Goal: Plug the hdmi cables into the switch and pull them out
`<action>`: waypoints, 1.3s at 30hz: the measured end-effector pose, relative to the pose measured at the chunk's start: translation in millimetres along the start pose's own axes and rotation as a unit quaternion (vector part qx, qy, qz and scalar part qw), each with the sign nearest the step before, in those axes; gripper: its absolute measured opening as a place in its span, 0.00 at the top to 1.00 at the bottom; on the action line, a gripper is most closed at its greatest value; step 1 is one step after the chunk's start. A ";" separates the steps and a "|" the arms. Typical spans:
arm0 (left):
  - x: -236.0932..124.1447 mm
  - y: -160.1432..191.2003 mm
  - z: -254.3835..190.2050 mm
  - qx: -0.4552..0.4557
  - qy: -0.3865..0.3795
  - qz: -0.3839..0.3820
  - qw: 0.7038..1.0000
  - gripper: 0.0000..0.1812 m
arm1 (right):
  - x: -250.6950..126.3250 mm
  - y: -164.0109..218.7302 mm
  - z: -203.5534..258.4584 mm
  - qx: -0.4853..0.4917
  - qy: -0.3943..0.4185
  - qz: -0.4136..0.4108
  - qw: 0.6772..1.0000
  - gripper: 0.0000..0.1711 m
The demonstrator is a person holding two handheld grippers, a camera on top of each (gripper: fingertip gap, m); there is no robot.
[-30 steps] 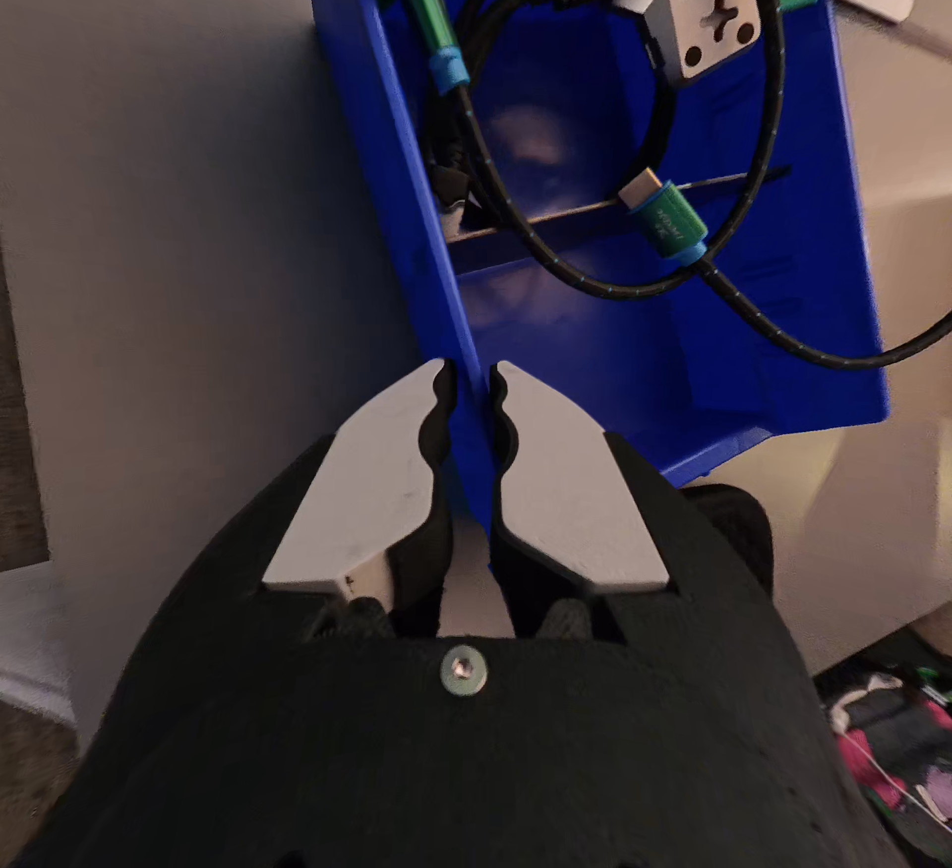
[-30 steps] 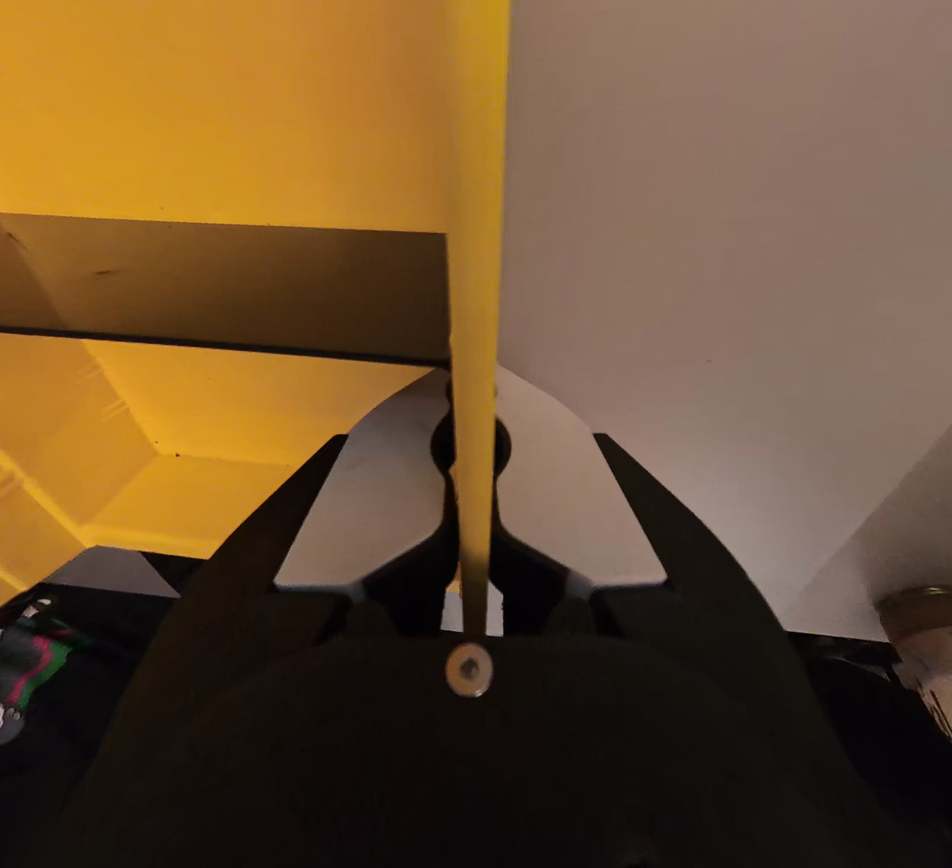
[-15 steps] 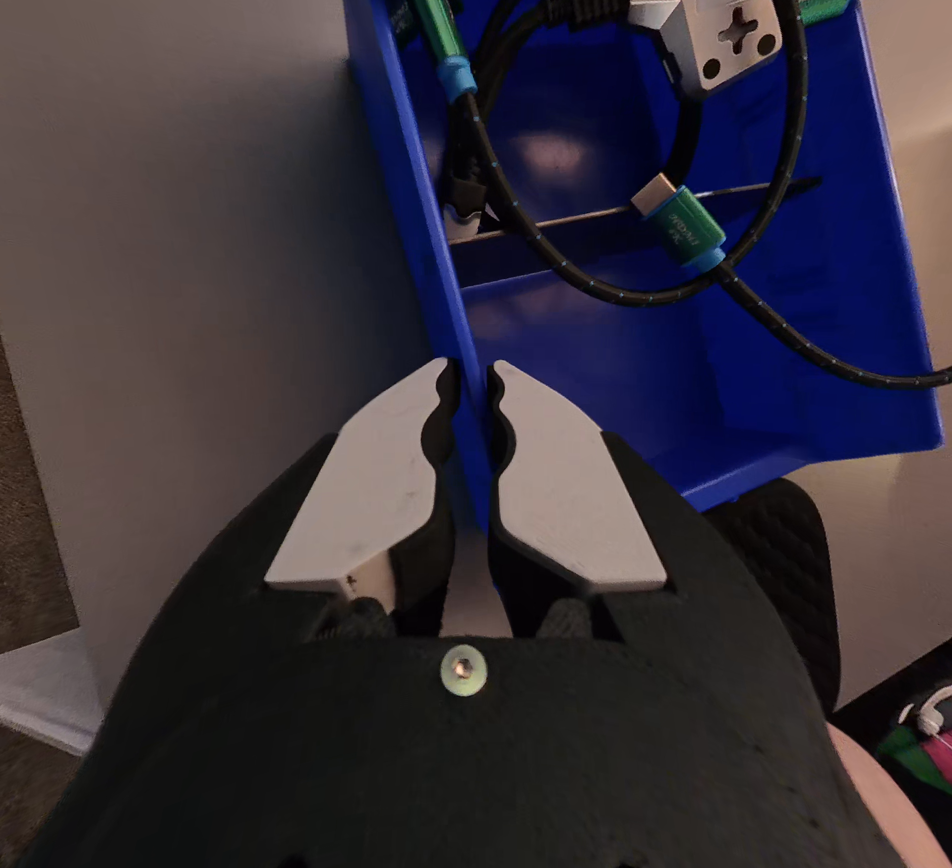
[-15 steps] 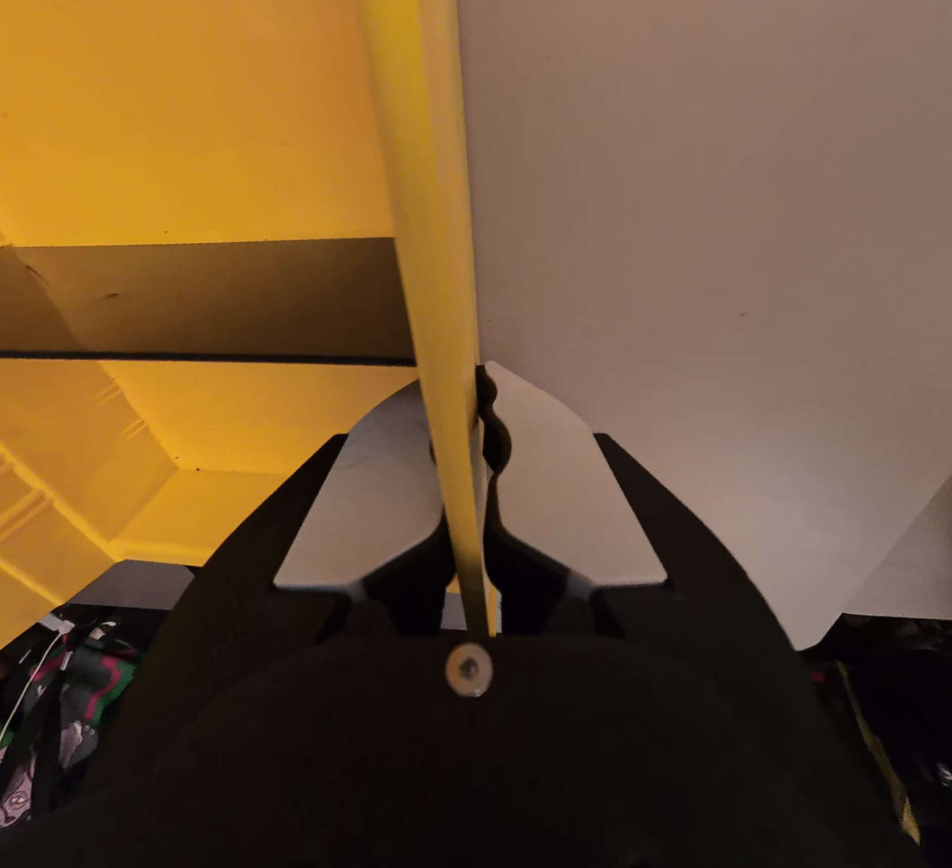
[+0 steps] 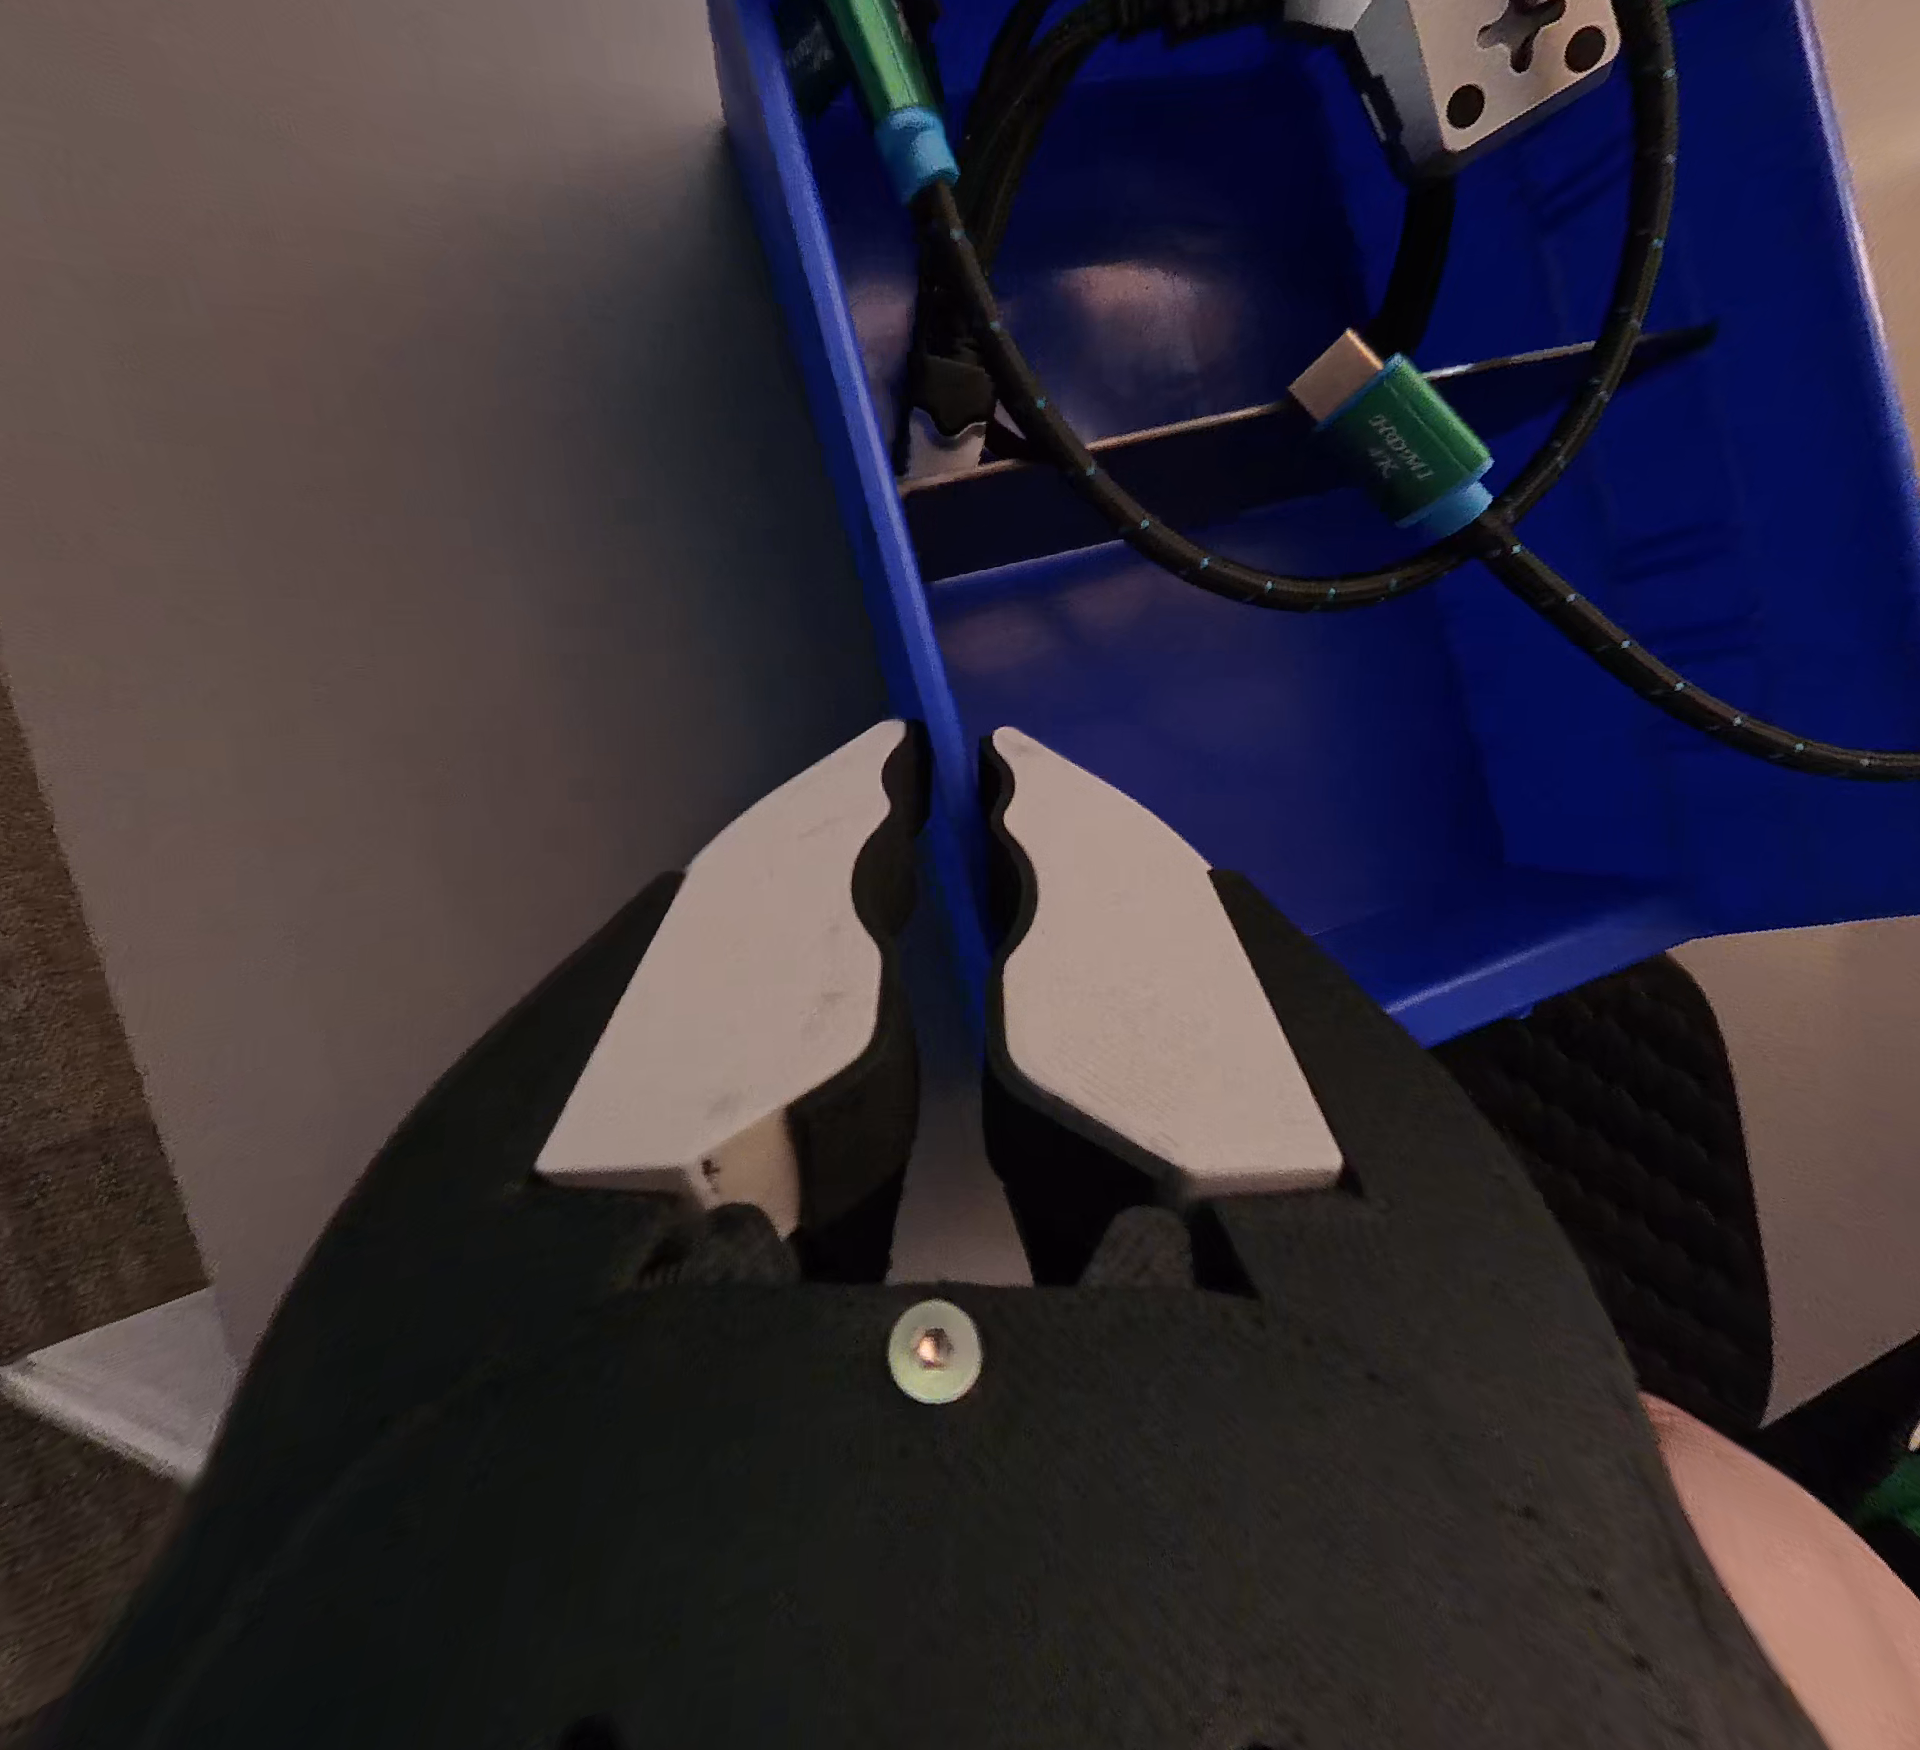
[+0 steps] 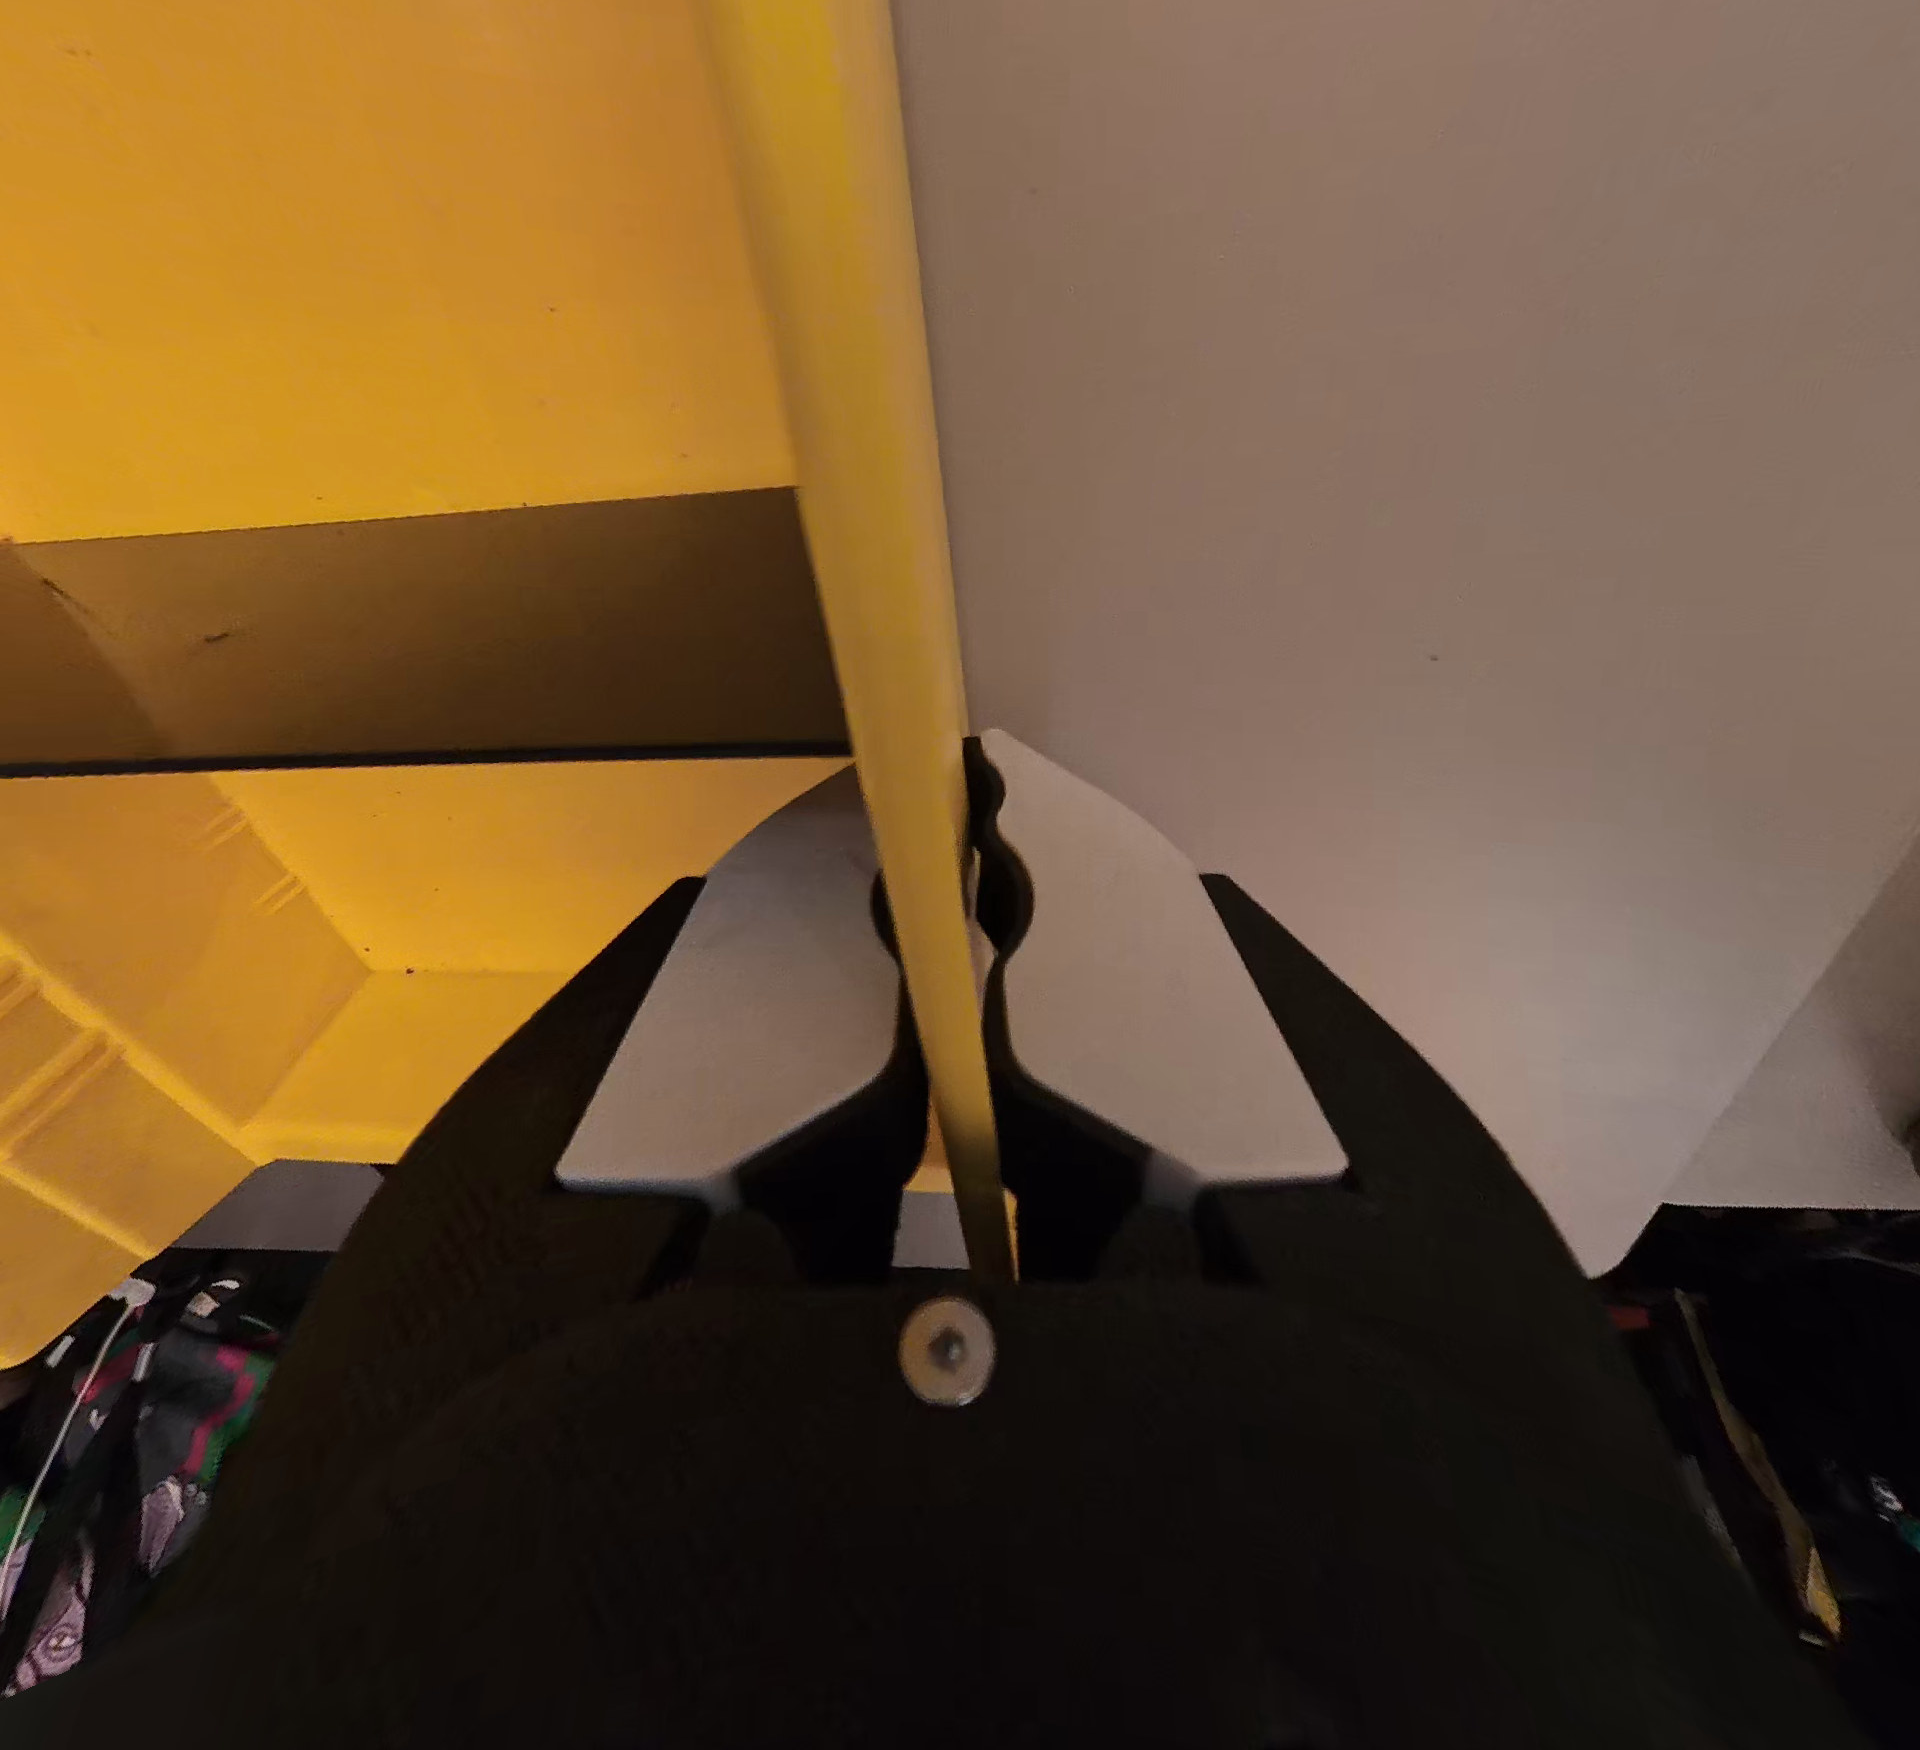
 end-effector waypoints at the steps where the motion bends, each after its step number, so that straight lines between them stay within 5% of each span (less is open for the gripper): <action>1: -0.1 -0.2 -0.9 0.005 -0.008 0.004 1.000 0.96 | -0.1 -0.5 0.3 0.000 0.001 -0.001 1.000 0.97; 16: -0.4 1.0 0.9 -0.012 0.006 0.000 1.000 0.95 | 0.3 -5.3 6.1 -0.037 0.015 -0.016 0.999 0.96; 22: -19.6 -6.9 14.9 -0.098 -0.004 -0.073 0.993 0.79 | -4.8 -3.9 10.9 -0.071 0.056 -0.069 0.994 0.71; 25: -42.9 -14.7 15.5 -0.104 -0.008 -0.156 0.982 0.77 | -15.7 -1.8 13.9 -0.093 0.080 -0.125 0.985 0.69; 32: -66.3 -56.7 -4.9 -0.092 0.091 -0.294 0.947 0.66 | -87.3 6.5 34.3 -0.142 0.150 -0.334 0.919 0.67; 39: -16.1 -103.4 -9.5 -0.053 -0.092 -0.212 0.971 0.54 | -141.1 35.7 127.4 -0.237 -0.059 -0.478 0.843 0.68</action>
Point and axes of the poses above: each gripper's, where its closed fingertips meet, x out along the fingers, y out of its underside, z = x × y across the jaws, the point moved 7 cm from there along -x, back along the fingers, and after that the axes turned 7 degrees about z, right-handed, at the moved point
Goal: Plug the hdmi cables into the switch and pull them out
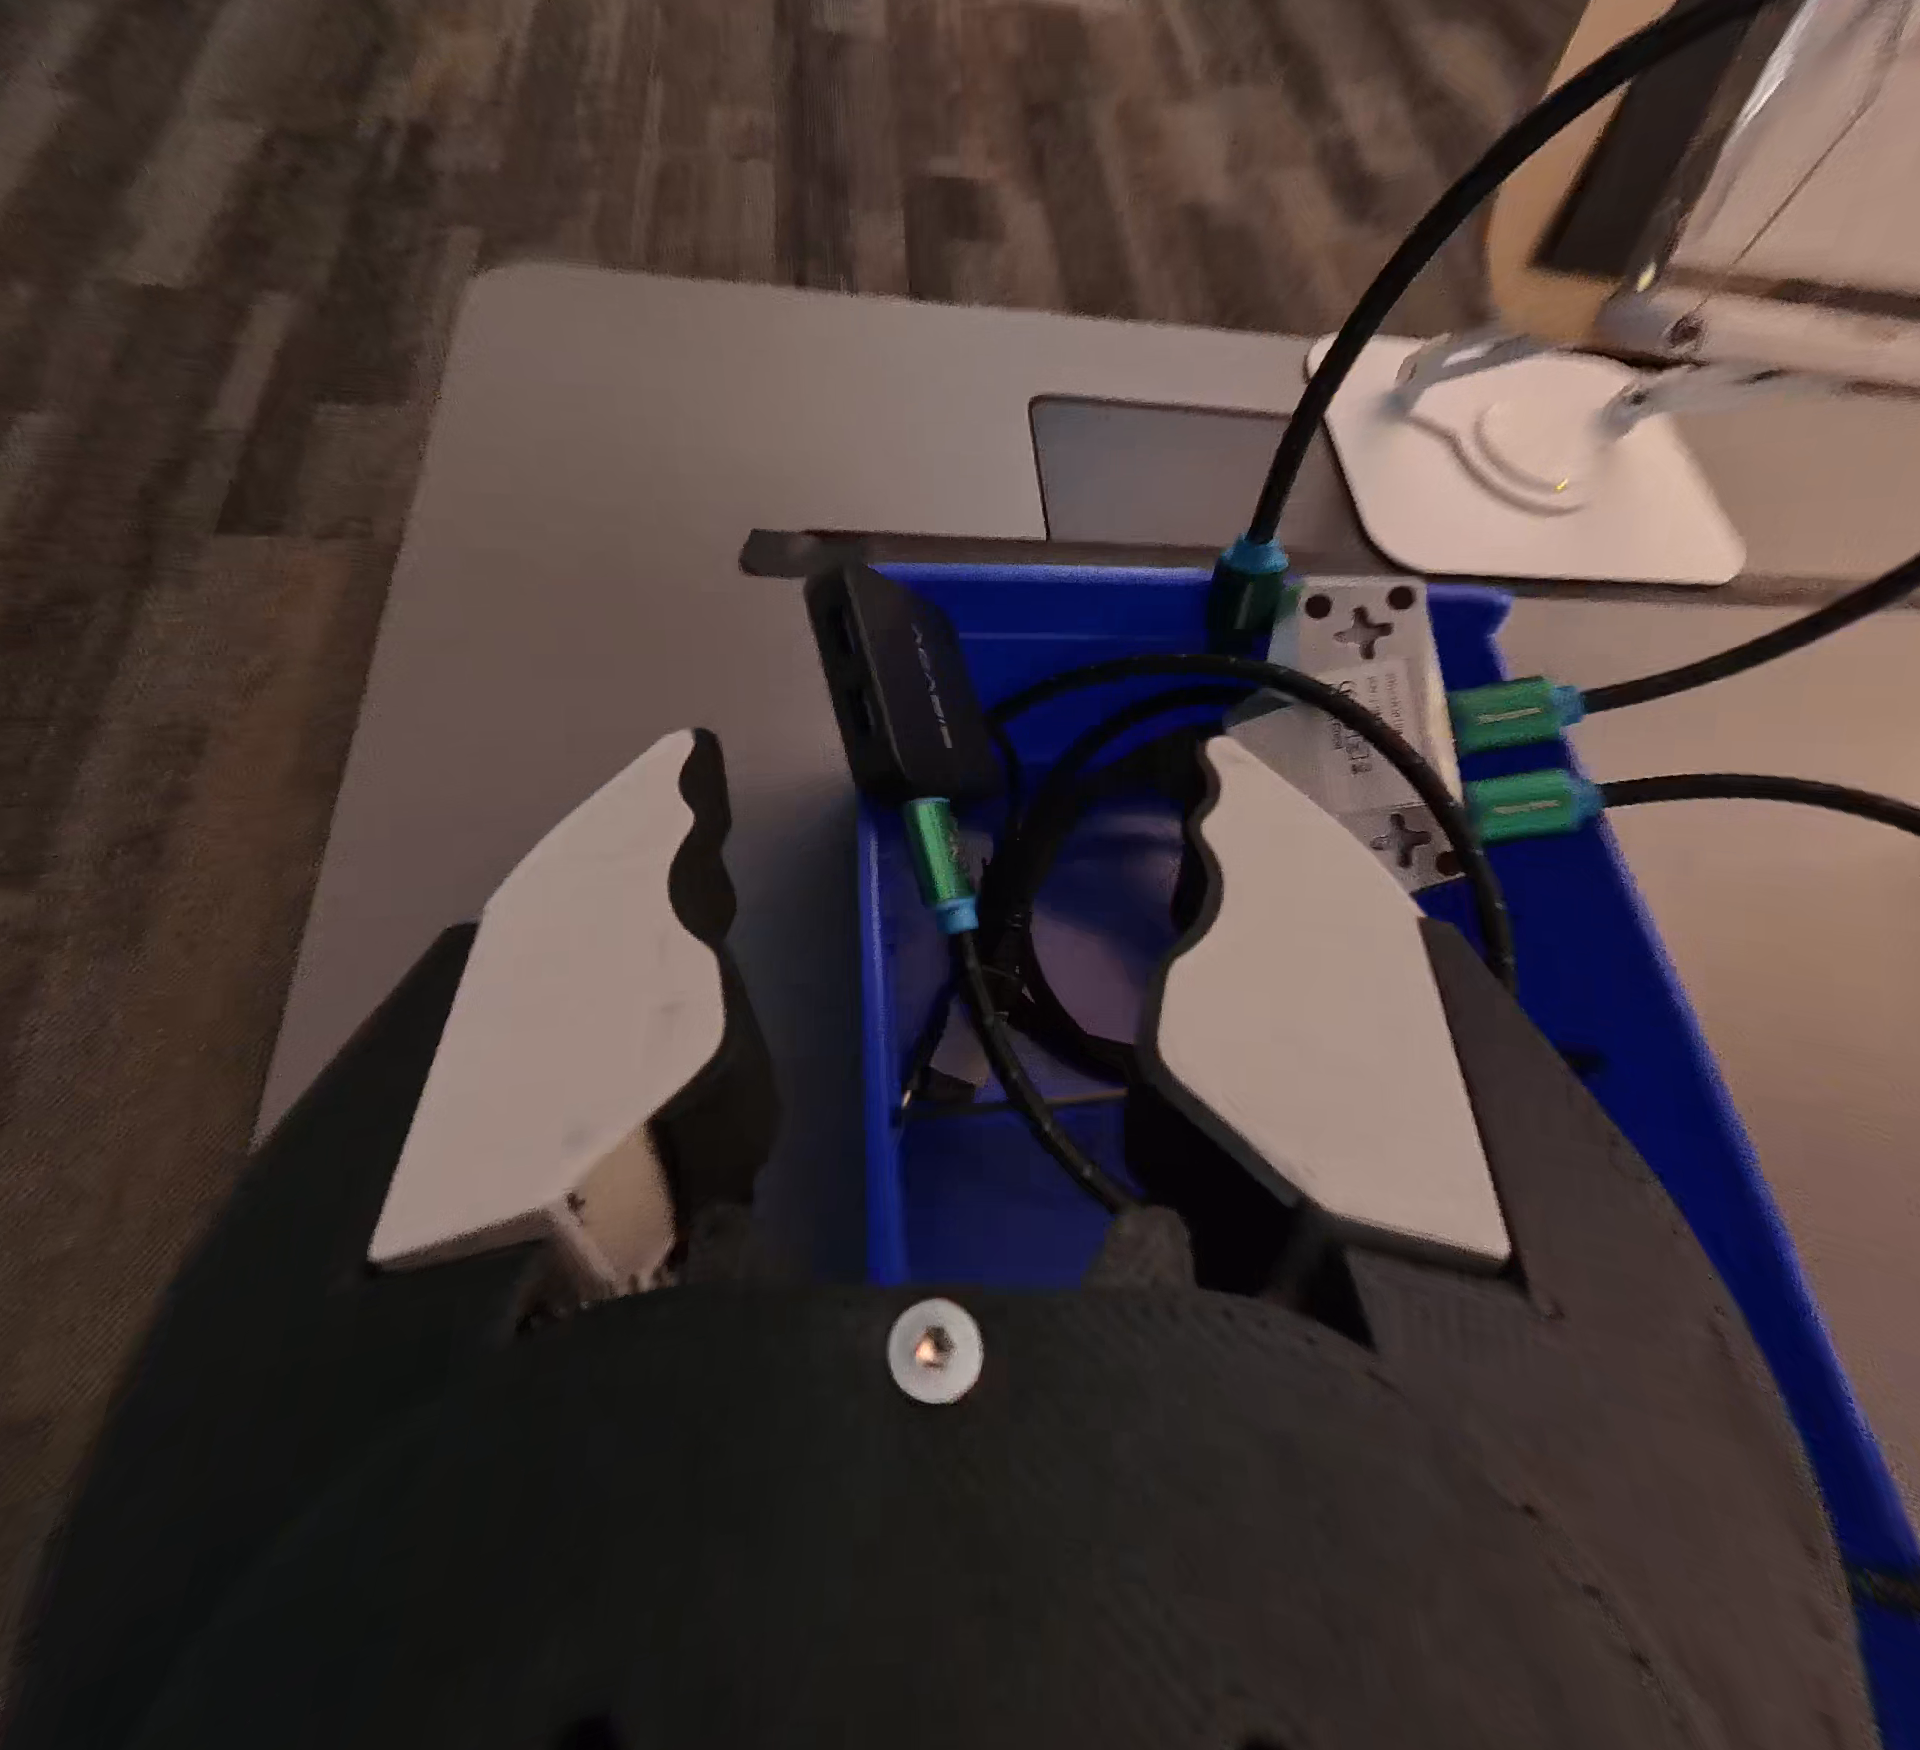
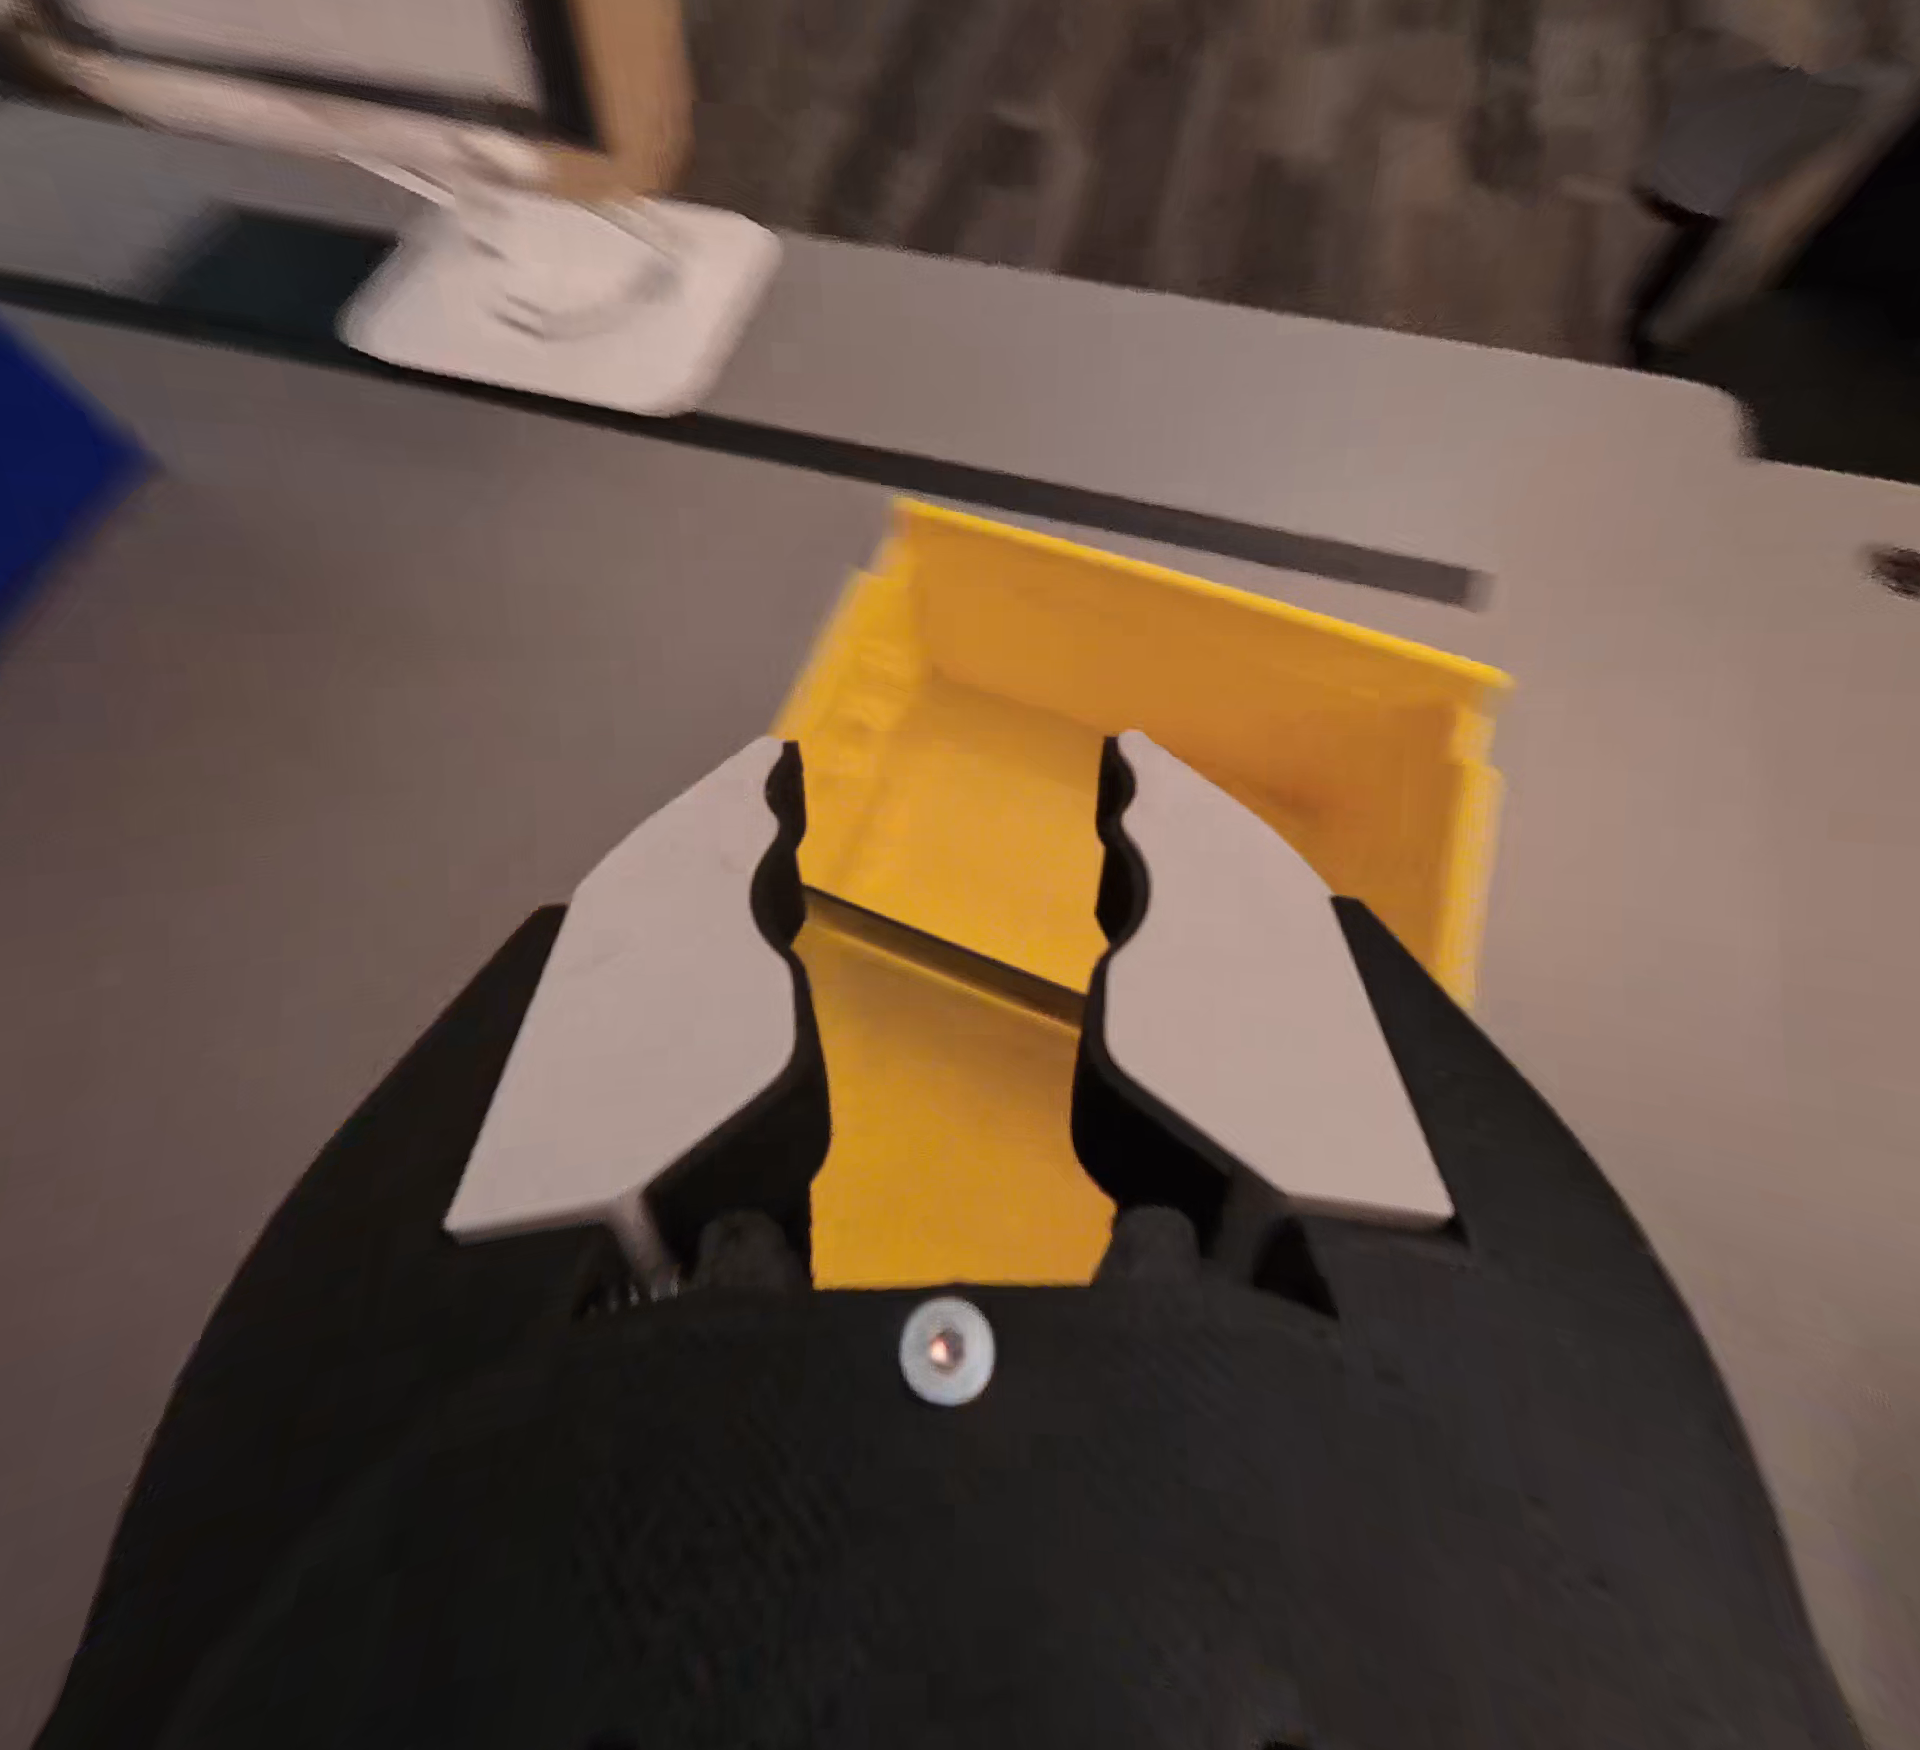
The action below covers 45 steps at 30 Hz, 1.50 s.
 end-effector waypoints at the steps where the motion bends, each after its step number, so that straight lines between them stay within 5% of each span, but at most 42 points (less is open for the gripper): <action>1: 10.6 0.7 -3.7 0.005 -0.001 0.020 1.000 0.52 | -4.5 -9.9 19.0 0.004 -0.053 -0.025 0.998 0.68; 5: 41.1 14.4 -1.2 0.042 -0.081 0.141 0.986 0.56 | -30.5 -49.2 86.7 -0.028 -0.206 -0.138 0.968 0.71; 9: 53.3 33.8 9.1 0.042 -0.128 0.240 0.961 0.67 | -49.0 -75.7 137.6 -0.088 -0.307 -0.159 0.934 0.71; 12: 53.9 34.7 6.5 0.029 -0.092 0.233 0.968 0.90 | -52.0 -85.7 162.7 -0.121 -0.341 -0.162 0.918 0.71; 19: 45.3 37.1 1.7 0.077 -0.131 0.212 0.965 0.90 | -27.1 -75.6 179.1 -0.135 -0.320 -0.178 0.921 0.77; 29: -37.1 -10.2 -41.1 0.171 -0.140 -0.031 0.975 0.95 | -26.7 -74.0 168.8 -0.127 -0.302 -0.183 0.927 0.79; 38: -160.4 -17.3 -169.1 0.316 -0.153 -0.211 0.912 0.95 | -17.4 -66.5 233.0 -0.233 -0.322 -0.188 0.898 0.74; 45: -171.3 17.1 -276.1 0.464 -0.086 -0.212 0.856 0.95 | -13.3 -46.6 309.9 -0.428 -0.176 -0.250 0.851 0.63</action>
Point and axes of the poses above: each gripper's, where its closed fingertips meet, x out along the fingers, y out of its underside, z = x × y across the jaws, the point moved 7 cm from there along -x, back along the fingers, and after that the axes turned 7 degrees about z, right-handed, at the moved point
